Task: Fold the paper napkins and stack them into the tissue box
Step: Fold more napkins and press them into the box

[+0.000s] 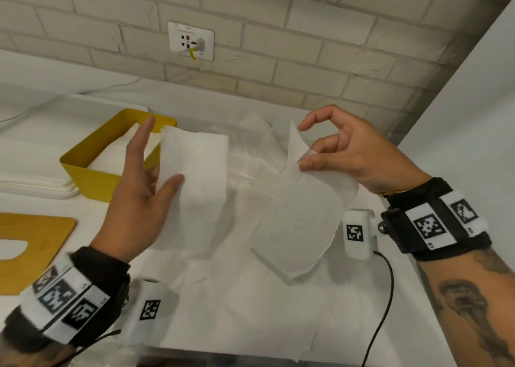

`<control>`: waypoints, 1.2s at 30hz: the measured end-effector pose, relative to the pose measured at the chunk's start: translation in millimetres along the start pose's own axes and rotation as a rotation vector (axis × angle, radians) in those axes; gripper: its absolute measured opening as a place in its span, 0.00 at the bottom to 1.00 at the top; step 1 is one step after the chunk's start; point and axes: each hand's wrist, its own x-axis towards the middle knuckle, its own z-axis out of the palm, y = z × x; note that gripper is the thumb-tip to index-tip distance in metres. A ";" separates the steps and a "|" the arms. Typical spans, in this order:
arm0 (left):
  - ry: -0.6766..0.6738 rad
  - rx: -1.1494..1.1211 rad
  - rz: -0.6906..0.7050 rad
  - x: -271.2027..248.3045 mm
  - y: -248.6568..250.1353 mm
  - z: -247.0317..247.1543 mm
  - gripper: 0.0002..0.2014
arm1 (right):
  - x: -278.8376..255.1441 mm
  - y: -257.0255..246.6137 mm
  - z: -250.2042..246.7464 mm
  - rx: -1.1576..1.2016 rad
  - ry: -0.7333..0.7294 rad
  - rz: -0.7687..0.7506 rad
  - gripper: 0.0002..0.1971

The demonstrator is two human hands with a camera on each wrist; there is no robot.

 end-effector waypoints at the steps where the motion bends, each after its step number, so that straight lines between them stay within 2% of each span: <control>1: -0.023 0.038 0.037 2.2 1.4 2.3 0.40 | -1.6 -6.1 3.4 -0.027 -0.018 -0.005 0.28; 4: -0.058 0.190 0.172 5.3 8.6 12.2 0.26 | -5.8 -19.1 12.7 -0.014 -0.056 -0.026 0.28; 5: -0.079 0.187 0.178 3.5 14.7 16.5 0.23 | -7.0 -22.8 15.4 0.008 -0.060 -0.032 0.28; 8: -0.204 -0.013 0.028 -5.4 30.3 28.9 0.09 | -6.6 -28.8 24.5 0.052 -0.051 -0.032 0.28; 11: -0.436 -0.220 -0.157 -12.5 43.3 36.7 0.24 | 0.4 -25.4 34.2 0.013 -0.001 -0.019 0.27; 13: -0.508 -0.257 -0.193 -17.0 49.7 43.0 0.19 | 7.3 -17.1 40.6 -0.044 0.018 -0.005 0.26; 15: -0.487 -0.214 -0.236 -19.3 49.1 50.2 0.15 | 13.5 -6.2 46.4 -0.100 0.040 0.028 0.24; 17: -0.435 -0.195 -0.312 -22.2 40.4 55.1 0.18 | 16.4 8.5 49.9 -0.100 0.102 0.059 0.22; 20: -0.345 -0.264 -0.460 -24.9 29.3 54.0 0.21 | 11.1 33.2 52.3 -0.039 0.335 0.093 0.21; 22: -0.277 -0.341 -0.572 -24.7 21.9 51.2 0.16 | -1.0 49.8 55.5 0.068 0.475 0.159 0.21; 23: -0.249 -0.369 -0.611 -24.2 18.8 49.8 0.14 | -8.7 58.7 59.2 0.128 0.501 0.212 0.21; 25: -0.206 -0.398 -0.667 -23.0 15.7 47.1 0.14 | -24.1 74.4 72.6 0.230 0.473 0.302 0.24; 27: -0.167 -0.416 -0.705 -23.4 13.4 46.7 0.14 | -35.3 83.2 90.7 0.293 0.436 0.318 0.25; 32: -0.129 -0.386 -0.674 -29.5 7.0 55.0 0.19 | -39.3 90.7 114.5 0.248 0.460 0.304 0.16; 35: -0.120 -0.436 -0.650 -33.6 4.5 62.4 0.16 | -38.9 92.3 115.4 0.264 0.419 0.341 0.25; 36: -0.128 -0.452 -0.647 -35.1 5.5 64.0 0.16 | -39.7 92.2 115.4 0.296 0.391 0.334 0.26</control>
